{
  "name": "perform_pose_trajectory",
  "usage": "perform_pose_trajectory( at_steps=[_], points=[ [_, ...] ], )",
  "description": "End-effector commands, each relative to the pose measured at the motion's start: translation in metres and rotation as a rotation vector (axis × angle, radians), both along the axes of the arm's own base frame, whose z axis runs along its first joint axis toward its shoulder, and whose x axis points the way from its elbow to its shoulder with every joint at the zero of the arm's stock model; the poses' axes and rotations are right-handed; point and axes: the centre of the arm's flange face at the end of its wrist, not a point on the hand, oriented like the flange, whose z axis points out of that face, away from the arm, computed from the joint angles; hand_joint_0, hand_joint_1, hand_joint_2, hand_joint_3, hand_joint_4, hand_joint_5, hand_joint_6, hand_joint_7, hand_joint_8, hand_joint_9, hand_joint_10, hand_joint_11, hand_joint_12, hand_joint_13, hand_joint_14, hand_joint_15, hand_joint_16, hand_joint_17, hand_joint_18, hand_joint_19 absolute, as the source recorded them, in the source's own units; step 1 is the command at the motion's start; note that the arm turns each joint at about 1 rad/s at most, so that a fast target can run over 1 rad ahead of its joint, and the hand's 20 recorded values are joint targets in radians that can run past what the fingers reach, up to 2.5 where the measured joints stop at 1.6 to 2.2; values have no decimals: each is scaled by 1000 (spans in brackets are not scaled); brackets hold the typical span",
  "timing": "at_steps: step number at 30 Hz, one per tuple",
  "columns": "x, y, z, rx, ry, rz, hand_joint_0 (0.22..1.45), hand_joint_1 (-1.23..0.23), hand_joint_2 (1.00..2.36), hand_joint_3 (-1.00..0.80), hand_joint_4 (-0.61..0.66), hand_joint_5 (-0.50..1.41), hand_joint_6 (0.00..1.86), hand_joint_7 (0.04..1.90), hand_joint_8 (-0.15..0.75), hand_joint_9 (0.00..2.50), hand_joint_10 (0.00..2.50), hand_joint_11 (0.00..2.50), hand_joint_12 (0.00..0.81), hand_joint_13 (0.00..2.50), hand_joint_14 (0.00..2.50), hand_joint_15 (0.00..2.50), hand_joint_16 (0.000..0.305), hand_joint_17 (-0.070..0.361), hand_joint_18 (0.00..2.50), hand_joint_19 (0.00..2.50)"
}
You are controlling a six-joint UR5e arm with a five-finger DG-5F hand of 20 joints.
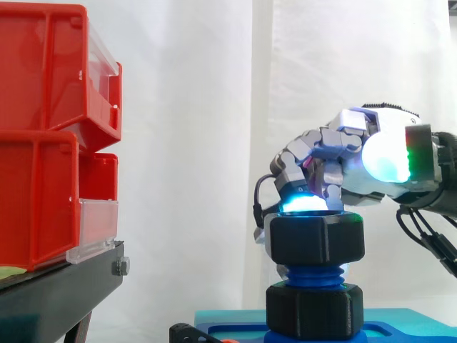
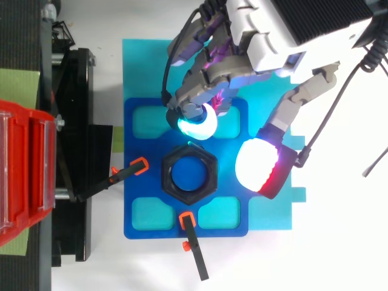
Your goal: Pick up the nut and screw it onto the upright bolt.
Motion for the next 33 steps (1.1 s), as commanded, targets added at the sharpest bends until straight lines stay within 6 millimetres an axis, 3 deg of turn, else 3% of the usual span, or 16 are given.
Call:
perform_pose_trajectory(
  at_steps=[1,3,5,8,14,17,21,23,24,25,28,33],
  points=[
    [5,-1,12,-2,-20,0,464,-301,1000,-500,94,13,723,1169,264,1449,3,106,229,1121,3,90,24,54,848,61],
    [7,-1,17,-2,-27,2,462,-295,1000,-500,117,9,688,1225,278,1413,3,116,242,1083,3,78,26,58,806,45],
    [10,1,24,-3,-35,6,457,-287,1000,-500,175,10,571,1467,295,1369,4,106,255,1041,1,70,28,62,778,31],
    [12,3,29,-1,-43,10,455,-283,1000,-500,191,6,511,1576,306,1262,2,93,269,973,1,55,28,64,736,15],
    [14,8,32,2,-51,16,438,-285,1000,-500,296,-121,504,1056,303,963,1,0,314,790,0,16,34,77,598,0],
    [15,12,30,2,-44,20,433,-288,1000,-500,265,-148,503,867,291,863,0,0,318,738,0,0,36,82,545,0],
    [16,19,30,3,-40,28,426,-283,1000,-500,236,-159,502,760,276,777,0,0,326,651,0,0,39,88,467,0],
    [16,23,28,2,-31,30,419,-269,1000,-500,220,-166,502,714,261,705,0,0,327,539,0,0,41,92,325,0],
    [16,25,26,2,-24,32,417,-266,1000,-500,211,-169,502,681,239,590,0,0,336,375,0,0,41,93,38,0],
    [15,27,25,2,-18,31,412,-260,1000,-500,192,-177,501,659,229,517,0,0,343,265,0,0,44,100,0,0],
    [12,34,13,7,4,29,407,-226,1000,-500,152,-200,501,621,204,273,0,0,351,16,0,0,51,114,0,0],
    [9,40,-2,14,28,18,401,-201,1000,-500,115,-225,501,587,177,104,0,0,355,0,0,0,53,120,0,0]
  ],
)
